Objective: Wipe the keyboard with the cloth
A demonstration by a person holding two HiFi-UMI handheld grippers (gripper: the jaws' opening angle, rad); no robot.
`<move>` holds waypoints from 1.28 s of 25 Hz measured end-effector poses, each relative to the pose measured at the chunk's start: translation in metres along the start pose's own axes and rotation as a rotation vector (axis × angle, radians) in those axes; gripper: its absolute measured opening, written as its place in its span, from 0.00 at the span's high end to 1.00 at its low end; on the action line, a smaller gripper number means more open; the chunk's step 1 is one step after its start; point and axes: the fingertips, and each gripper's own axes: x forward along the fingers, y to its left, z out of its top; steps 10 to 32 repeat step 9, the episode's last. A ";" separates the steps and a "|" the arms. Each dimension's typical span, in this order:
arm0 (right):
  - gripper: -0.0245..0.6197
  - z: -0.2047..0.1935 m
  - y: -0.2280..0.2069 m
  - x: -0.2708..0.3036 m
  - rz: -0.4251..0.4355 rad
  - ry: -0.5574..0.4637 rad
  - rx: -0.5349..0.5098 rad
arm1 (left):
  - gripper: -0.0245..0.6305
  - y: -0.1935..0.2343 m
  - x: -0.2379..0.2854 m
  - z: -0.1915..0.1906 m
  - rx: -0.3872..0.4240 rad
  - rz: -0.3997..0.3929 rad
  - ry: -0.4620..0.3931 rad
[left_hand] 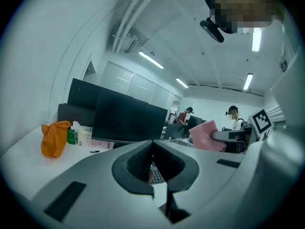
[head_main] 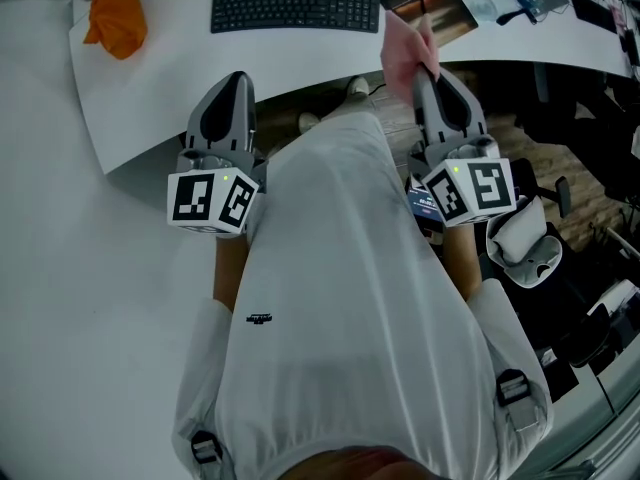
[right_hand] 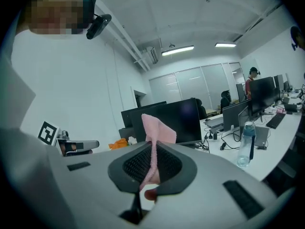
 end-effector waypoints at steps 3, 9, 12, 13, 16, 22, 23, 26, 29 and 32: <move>0.94 0.004 0.007 0.002 0.016 -0.003 -0.013 | 0.93 0.001 -0.004 0.003 0.010 0.003 -0.006; 0.94 0.002 0.024 0.004 0.027 0.001 -0.025 | 0.93 0.008 -0.016 -0.005 -0.014 0.004 0.004; 0.94 0.002 0.024 0.004 0.027 0.001 -0.025 | 0.93 0.008 -0.016 -0.005 -0.014 0.004 0.004; 0.94 0.002 0.024 0.004 0.027 0.001 -0.025 | 0.93 0.008 -0.016 -0.005 -0.014 0.004 0.004; 0.94 0.002 0.024 0.004 0.027 0.001 -0.025 | 0.93 0.008 -0.016 -0.005 -0.014 0.004 0.004; 0.94 0.002 0.024 0.004 0.027 0.001 -0.025 | 0.93 0.008 -0.016 -0.005 -0.014 0.004 0.004; 0.94 0.002 0.024 0.004 0.027 0.001 -0.025 | 0.93 0.008 -0.016 -0.005 -0.014 0.004 0.004; 0.94 0.002 0.024 0.004 0.027 0.001 -0.025 | 0.93 0.008 -0.016 -0.005 -0.014 0.004 0.004; 0.94 0.002 0.024 0.004 0.027 0.001 -0.025 | 0.93 0.008 -0.016 -0.005 -0.014 0.004 0.004; 0.94 0.002 0.024 0.004 0.027 0.001 -0.025 | 0.93 0.008 -0.016 -0.005 -0.014 0.004 0.004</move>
